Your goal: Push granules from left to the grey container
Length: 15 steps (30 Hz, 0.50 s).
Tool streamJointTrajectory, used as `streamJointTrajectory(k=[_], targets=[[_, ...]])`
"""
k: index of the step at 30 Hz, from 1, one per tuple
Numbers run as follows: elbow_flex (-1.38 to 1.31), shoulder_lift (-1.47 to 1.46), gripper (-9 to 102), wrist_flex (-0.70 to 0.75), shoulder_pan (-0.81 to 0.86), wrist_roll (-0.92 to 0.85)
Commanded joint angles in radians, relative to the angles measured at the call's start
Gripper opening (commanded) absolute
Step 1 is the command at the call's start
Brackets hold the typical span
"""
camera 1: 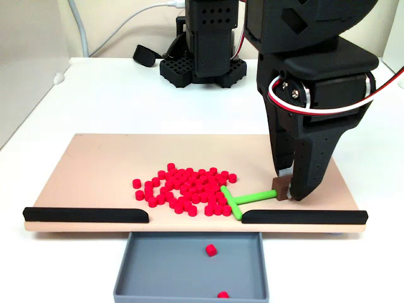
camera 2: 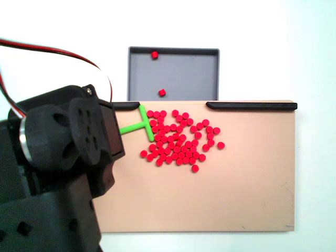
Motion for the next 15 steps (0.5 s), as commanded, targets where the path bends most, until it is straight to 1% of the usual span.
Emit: streamJointTrajectory(k=[1, 15], targets=[[-0.012, 0.008, 0, -0.003, 0.012, -0.011], [-0.012, 0.009, 0, -0.003, 0.017, -0.025]])
